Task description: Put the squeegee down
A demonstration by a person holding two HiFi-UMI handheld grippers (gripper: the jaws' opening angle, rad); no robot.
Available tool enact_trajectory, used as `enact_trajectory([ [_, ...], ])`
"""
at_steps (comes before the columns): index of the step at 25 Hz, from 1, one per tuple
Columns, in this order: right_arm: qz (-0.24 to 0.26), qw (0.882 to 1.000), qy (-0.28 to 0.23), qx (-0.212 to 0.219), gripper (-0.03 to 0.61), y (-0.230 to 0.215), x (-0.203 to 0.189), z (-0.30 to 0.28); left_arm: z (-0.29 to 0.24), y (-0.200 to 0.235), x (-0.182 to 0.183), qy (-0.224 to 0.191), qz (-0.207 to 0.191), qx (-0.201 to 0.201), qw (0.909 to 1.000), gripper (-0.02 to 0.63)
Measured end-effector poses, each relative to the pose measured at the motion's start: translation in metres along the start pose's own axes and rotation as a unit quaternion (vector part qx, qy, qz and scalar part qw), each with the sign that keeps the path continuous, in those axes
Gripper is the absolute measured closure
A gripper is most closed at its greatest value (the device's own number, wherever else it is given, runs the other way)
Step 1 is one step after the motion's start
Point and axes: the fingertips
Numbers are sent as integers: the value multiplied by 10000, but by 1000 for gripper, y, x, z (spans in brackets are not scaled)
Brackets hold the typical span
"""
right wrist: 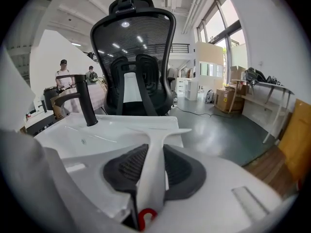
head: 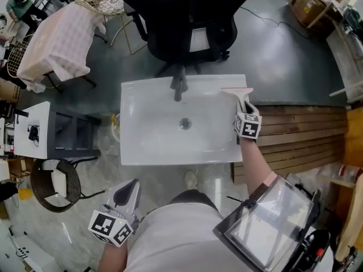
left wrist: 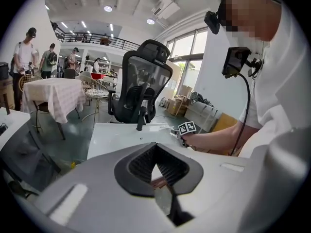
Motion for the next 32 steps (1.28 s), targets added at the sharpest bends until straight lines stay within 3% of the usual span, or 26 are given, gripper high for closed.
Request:
enact_trajectory([
  [7, 265, 9995, 99, -120, 472, 2, 0, -6, -2, 4, -1, -8, 74, 76, 9999, 606],
  [17, 244, 9997, 84, -26, 430, 5, 2, 0, 2, -2, 0, 46, 68, 86, 9999, 606],
  [25, 248, 9997, 21, -14, 426, 5, -5, 35, 11, -9, -9, -34, -3, -159, 9999, 606],
  [32, 316, 9994, -93, -79, 426, 24, -10, 98, 50, -12, -21, -225, -6, -424, 9988, 606],
])
Point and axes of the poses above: the fingertips, and each gripper's own axes: z backward along the fingers, y to its left, x out of its top, and after that the axes turned 3 degrees about -x, right-handed
